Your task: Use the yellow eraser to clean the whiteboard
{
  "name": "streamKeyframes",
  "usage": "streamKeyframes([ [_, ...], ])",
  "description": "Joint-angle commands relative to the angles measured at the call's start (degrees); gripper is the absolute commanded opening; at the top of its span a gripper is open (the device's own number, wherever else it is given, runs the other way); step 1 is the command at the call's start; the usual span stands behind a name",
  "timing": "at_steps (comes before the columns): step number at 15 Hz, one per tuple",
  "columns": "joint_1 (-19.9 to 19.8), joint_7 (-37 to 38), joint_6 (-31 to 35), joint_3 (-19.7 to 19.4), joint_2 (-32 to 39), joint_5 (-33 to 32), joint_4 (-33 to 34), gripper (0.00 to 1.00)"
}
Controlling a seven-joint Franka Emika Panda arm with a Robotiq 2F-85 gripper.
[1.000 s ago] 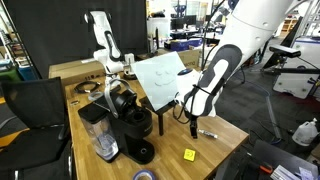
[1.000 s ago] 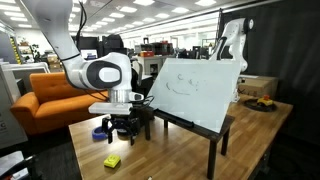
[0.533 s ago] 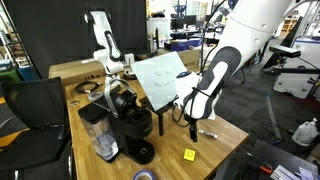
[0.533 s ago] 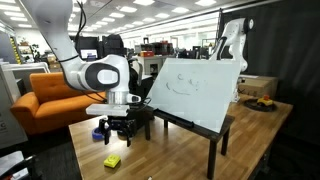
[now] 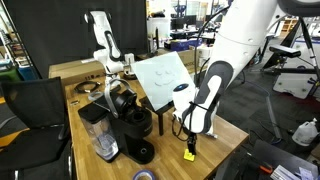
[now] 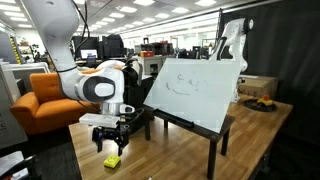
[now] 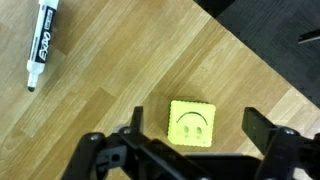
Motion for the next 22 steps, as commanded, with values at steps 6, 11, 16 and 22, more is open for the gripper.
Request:
streamKeyframes([
  [6, 2.02, 6.06, 7.98, -1.43, 3.73, -1.8, 0.08, 1.0],
  [11, 3.22, 6.45, 10.25, -1.84, 6.86, -1.93, 0.58, 1.0],
  [16, 4.09, 6.36, 11.6, -2.45, 8.3, -1.97, 1.32, 1.0],
  [22, 4.61, 6.35, 11.62, -2.97, 9.51, -2.03, 2.94, 1.0],
])
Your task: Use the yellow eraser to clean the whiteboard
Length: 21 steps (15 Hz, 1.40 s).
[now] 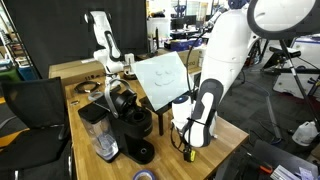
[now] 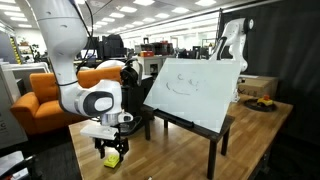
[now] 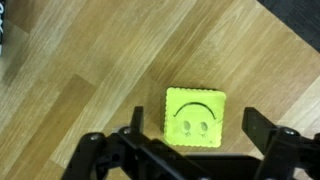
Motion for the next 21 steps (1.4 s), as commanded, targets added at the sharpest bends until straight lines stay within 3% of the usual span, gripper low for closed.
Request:
streamKeyframes([
  [1, 1.12, 1.36, 1.0, -1.12, 1.0, -1.63, 1.1, 1.0],
  [13, 1.33, 1.18, 1.31, -0.94, 2.16, -1.55, 2.19, 1.0],
  [14, 1.4, 1.23, 1.29, -0.99, 2.16, -1.57, 2.18, 0.75],
  [15, 1.46, 1.26, 1.2, -1.05, 2.16, -1.6, 2.19, 0.74],
  [21, 1.5, 1.31, 0.76, -1.19, 2.14, -1.59, 2.21, 0.31],
])
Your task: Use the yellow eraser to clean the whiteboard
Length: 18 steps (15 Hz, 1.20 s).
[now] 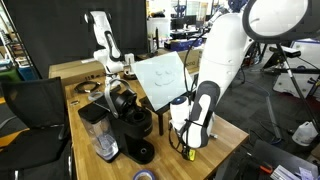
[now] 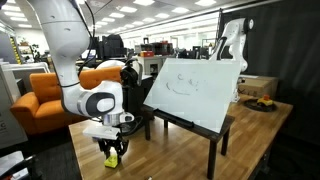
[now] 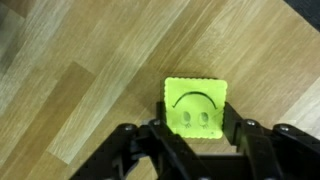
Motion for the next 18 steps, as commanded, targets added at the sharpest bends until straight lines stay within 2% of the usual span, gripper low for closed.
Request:
streamKeyframes([
  [1, 0.98, 1.37, 0.39, -1.14, 0.5, -1.6, 0.38, 0.29],
  [4, 1.24, 0.84, -0.65, -1.35, -0.71, -2.17, -0.21, 0.29],
  [8, 2.84, -0.35, -3.45, -2.3, -6.49, -6.42, -3.55, 0.29],
  [14, 6.91, 0.49, -9.17, -3.88, -17.3, -18.45, -10.22, 0.29],
  [18, 6.11, -0.1, -14.2, -2.61, -23.76, -27.04, -13.5, 0.29],
])
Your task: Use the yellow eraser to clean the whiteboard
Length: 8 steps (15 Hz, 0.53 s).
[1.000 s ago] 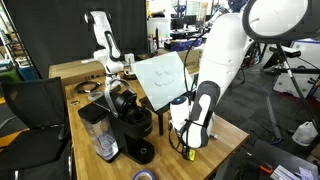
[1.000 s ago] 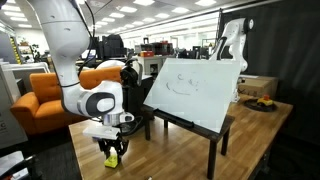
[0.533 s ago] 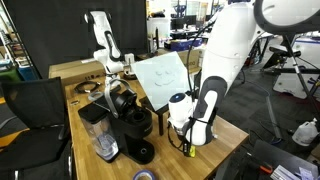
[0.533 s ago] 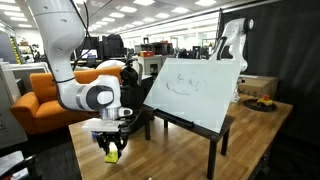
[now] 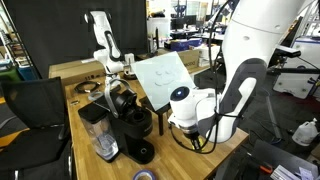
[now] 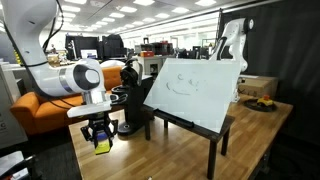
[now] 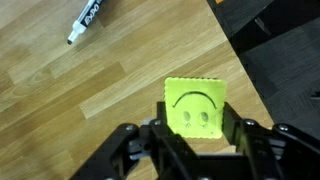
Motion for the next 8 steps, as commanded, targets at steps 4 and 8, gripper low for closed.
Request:
streamKeyframes([
  [4, -1.57, -0.1, -8.22, 1.55, -10.64, -15.52, -4.57, 0.29],
  [8, -2.83, 0.09, -9.81, 2.98, -15.98, -25.13, -6.21, 0.29],
])
